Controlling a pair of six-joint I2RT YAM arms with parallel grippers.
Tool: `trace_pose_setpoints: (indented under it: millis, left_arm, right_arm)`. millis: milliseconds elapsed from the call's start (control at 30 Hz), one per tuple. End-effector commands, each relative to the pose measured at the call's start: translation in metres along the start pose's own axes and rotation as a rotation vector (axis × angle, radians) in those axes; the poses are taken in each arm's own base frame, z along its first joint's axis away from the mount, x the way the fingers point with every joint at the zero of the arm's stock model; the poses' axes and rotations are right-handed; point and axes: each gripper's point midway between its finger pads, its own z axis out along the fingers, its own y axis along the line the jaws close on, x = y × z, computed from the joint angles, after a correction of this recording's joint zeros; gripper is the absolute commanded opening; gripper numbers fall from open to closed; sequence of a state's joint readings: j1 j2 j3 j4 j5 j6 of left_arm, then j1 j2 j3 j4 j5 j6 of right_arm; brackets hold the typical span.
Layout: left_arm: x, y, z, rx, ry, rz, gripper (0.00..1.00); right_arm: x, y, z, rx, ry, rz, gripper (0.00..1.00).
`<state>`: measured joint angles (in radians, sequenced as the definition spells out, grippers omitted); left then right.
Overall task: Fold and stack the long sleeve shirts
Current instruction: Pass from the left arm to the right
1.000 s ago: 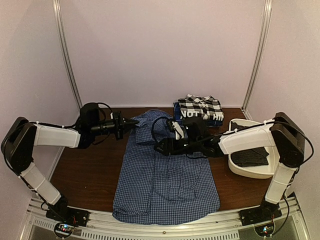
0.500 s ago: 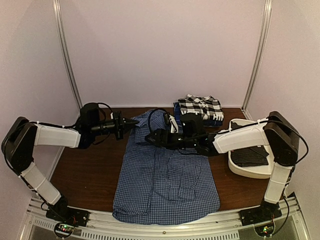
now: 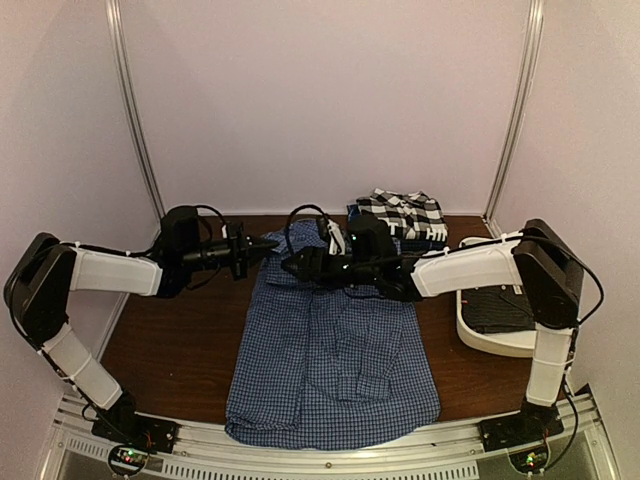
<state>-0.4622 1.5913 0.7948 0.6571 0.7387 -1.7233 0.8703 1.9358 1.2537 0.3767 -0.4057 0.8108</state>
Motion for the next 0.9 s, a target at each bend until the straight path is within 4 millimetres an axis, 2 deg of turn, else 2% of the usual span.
trace_pose_setpoints:
  millis: [0,267,400,633,867]
  left_arm:
    - [0.003,-0.008,0.003,0.034,0.019,0.036,0.00]
    - [-0.001,-0.009,0.008,0.041,0.019,0.036,0.00]
    - [-0.003,-0.011,0.010,0.046,0.022,0.040,0.00]
    - [-0.004,-0.013,0.012,0.049,0.027,0.042,0.00]
    - [-0.002,-0.013,0.011,0.051,0.030,0.043,0.00]
  right_arm:
    - [-0.005,-0.011,-0.009,0.090,-0.028,-0.026,0.74]
    - [0.008,-0.038,-0.049,0.225,-0.048,-0.026,0.88]
    - [0.022,-0.035,-0.053,0.173,-0.020,0.026,0.91]
    - [0.033,-0.007,-0.031,0.029,0.015,0.092,0.99]
    - [0.024,-0.010,-0.001,0.014,0.000,0.123,0.98]
